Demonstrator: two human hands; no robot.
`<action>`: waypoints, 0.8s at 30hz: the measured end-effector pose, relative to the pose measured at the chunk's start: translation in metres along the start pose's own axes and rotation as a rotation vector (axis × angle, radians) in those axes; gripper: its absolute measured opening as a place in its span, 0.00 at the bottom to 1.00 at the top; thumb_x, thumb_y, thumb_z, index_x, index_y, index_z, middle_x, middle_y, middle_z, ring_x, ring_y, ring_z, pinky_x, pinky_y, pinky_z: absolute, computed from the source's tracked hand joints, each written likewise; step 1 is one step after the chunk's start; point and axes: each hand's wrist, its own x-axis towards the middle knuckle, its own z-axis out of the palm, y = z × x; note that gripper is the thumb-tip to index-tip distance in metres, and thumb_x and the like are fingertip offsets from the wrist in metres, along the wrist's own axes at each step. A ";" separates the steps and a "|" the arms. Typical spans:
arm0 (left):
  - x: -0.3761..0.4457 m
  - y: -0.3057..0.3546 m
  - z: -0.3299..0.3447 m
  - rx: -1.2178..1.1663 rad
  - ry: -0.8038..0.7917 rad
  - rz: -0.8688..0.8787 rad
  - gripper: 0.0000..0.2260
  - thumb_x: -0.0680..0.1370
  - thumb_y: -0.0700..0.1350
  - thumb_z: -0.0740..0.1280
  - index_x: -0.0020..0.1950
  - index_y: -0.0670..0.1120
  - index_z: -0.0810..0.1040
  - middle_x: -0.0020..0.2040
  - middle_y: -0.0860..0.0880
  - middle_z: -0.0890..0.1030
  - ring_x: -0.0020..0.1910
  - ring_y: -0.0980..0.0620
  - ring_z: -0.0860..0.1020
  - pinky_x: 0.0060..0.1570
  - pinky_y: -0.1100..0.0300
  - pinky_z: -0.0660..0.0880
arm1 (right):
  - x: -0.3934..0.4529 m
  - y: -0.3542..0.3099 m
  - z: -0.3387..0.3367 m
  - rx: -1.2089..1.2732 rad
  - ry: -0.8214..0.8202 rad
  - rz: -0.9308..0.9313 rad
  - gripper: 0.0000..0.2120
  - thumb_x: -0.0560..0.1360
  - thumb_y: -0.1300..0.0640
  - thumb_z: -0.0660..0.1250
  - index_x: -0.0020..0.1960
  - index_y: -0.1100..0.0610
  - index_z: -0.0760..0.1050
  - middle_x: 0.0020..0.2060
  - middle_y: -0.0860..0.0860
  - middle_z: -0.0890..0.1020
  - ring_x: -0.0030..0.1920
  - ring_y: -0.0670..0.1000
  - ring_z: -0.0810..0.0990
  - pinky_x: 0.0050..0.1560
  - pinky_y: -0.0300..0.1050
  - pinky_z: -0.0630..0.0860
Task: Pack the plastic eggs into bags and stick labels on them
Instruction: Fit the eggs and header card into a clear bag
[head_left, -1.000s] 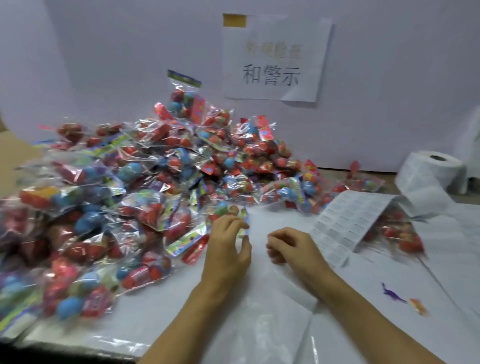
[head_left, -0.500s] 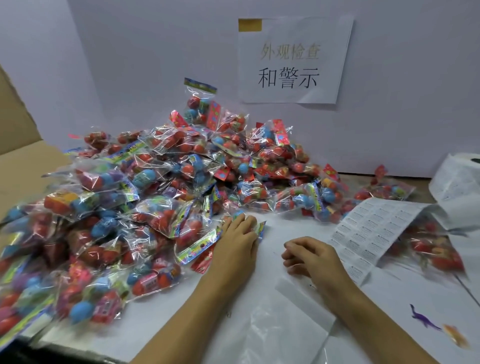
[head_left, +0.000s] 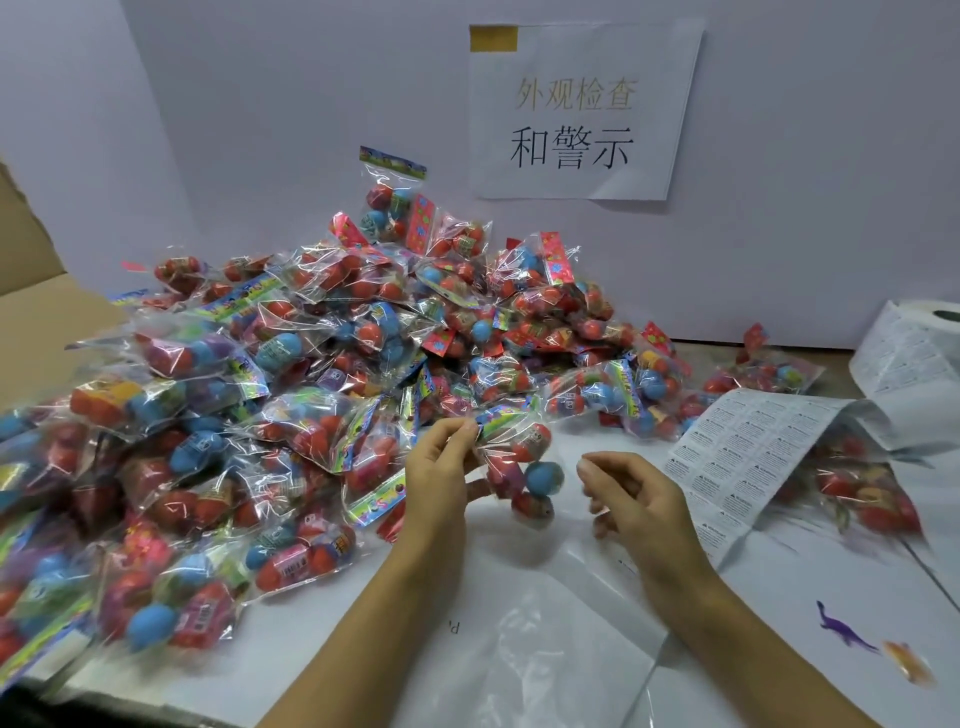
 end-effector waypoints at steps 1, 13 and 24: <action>0.000 0.001 0.000 -0.017 -0.002 -0.010 0.14 0.83 0.41 0.65 0.39 0.50 0.82 0.38 0.47 0.82 0.35 0.52 0.81 0.27 0.58 0.76 | -0.001 -0.002 0.000 -0.014 0.008 -0.011 0.06 0.74 0.51 0.74 0.48 0.52 0.84 0.34 0.43 0.82 0.33 0.41 0.77 0.33 0.36 0.73; -0.010 0.000 0.010 0.020 -0.235 -0.271 0.16 0.78 0.57 0.70 0.45 0.43 0.81 0.38 0.45 0.82 0.38 0.47 0.82 0.33 0.58 0.79 | -0.007 -0.009 0.002 -0.034 -0.180 0.015 0.16 0.70 0.38 0.74 0.46 0.51 0.85 0.40 0.51 0.87 0.36 0.47 0.79 0.30 0.40 0.71; -0.005 -0.006 0.007 0.111 -0.471 -0.284 0.07 0.74 0.48 0.77 0.46 0.44 0.85 0.40 0.44 0.80 0.40 0.49 0.80 0.38 0.53 0.81 | -0.003 -0.010 -0.004 0.047 -0.143 0.095 0.21 0.66 0.39 0.74 0.46 0.55 0.85 0.42 0.55 0.86 0.42 0.53 0.82 0.37 0.47 0.80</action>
